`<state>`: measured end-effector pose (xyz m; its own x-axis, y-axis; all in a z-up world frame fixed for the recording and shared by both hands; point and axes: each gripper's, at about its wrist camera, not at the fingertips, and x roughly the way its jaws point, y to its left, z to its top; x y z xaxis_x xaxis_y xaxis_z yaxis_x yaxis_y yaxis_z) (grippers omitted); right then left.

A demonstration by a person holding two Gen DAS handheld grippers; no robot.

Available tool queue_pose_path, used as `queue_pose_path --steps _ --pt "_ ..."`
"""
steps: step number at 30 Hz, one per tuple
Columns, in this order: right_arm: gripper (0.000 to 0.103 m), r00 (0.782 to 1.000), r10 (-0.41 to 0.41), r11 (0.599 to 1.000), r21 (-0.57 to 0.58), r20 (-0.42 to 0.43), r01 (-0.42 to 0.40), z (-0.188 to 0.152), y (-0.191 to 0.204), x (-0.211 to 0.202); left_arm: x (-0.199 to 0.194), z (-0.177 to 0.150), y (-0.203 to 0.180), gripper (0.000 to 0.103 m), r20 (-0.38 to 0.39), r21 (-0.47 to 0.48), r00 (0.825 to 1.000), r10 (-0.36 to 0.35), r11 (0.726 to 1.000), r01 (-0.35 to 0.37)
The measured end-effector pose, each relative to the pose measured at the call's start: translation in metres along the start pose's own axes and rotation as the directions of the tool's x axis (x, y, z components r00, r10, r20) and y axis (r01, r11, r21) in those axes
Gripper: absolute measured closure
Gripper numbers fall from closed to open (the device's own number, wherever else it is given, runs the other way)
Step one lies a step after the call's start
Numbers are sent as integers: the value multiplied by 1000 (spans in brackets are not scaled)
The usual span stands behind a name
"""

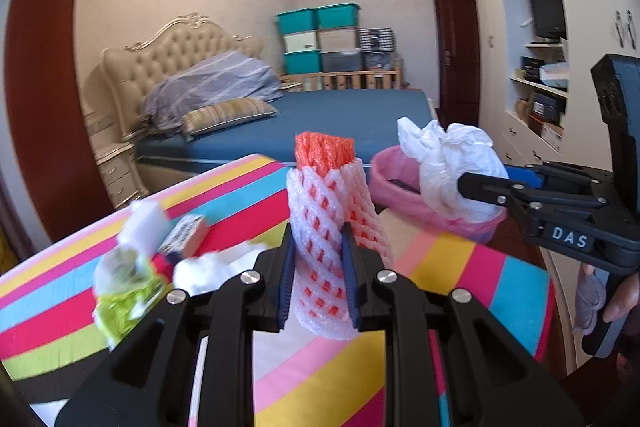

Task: Collect trash
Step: 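Lift the foam net and plastic bag toward the pink wastebasket with both grippers, then open both grippers over the wastebasket to drop the foam net and bag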

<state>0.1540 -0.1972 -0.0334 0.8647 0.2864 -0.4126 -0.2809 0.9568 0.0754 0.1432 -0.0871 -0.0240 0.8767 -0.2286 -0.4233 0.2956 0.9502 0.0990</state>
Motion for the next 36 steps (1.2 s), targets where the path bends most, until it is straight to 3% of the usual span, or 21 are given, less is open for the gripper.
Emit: queue_pose_path --steps 16,33,36 --pt "70 992 -125 992 18 21 124 19 -89 0 69 59 -67 82 9 35 988 -155 987 155" --pt "66 986 -169 986 -16 -11 169 41 -157 48 155 90 -88 80 -77 -49 980 -181 983 177" --pt "64 990 -139 990 -26 -8 139 46 -164 64 166 90 -85 79 -87 -69 980 -178 983 173"
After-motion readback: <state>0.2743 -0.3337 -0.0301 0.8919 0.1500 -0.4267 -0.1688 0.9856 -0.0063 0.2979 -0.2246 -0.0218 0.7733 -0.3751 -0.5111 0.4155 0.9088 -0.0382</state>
